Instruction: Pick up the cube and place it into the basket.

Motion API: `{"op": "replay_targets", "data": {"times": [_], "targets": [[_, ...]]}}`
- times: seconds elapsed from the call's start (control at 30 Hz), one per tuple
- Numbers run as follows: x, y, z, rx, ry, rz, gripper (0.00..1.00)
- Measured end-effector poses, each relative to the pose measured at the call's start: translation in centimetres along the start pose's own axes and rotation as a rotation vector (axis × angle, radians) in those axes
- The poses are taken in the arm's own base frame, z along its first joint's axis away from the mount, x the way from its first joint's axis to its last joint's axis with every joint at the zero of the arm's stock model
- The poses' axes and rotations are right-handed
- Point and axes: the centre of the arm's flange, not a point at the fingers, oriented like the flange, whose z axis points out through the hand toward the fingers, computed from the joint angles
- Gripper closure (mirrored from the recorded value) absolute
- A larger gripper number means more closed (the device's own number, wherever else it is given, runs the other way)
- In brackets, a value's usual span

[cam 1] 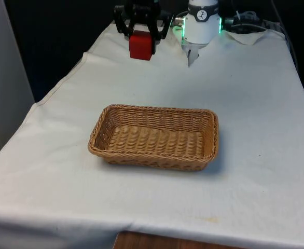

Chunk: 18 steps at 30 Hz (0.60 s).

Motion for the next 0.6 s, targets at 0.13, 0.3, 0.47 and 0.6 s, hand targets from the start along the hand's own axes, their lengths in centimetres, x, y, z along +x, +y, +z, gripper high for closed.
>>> {"op": "replay_targets", "data": {"times": [0.13, 0.3, 0.47, 0.6], "targets": [[1.0, -0.2, 0.4, 0.007, -0.012, -0.012, 0.99], [2.0, -0.3, 0.7, 0.011, -0.022, -0.022, 0.99], [3.0, -0.4, 1.0, 0.018, -0.031, -0.034, 0.99], [3.5, -0.4, 1.2, 0.024, -0.03, -0.041, 0.99]]}}
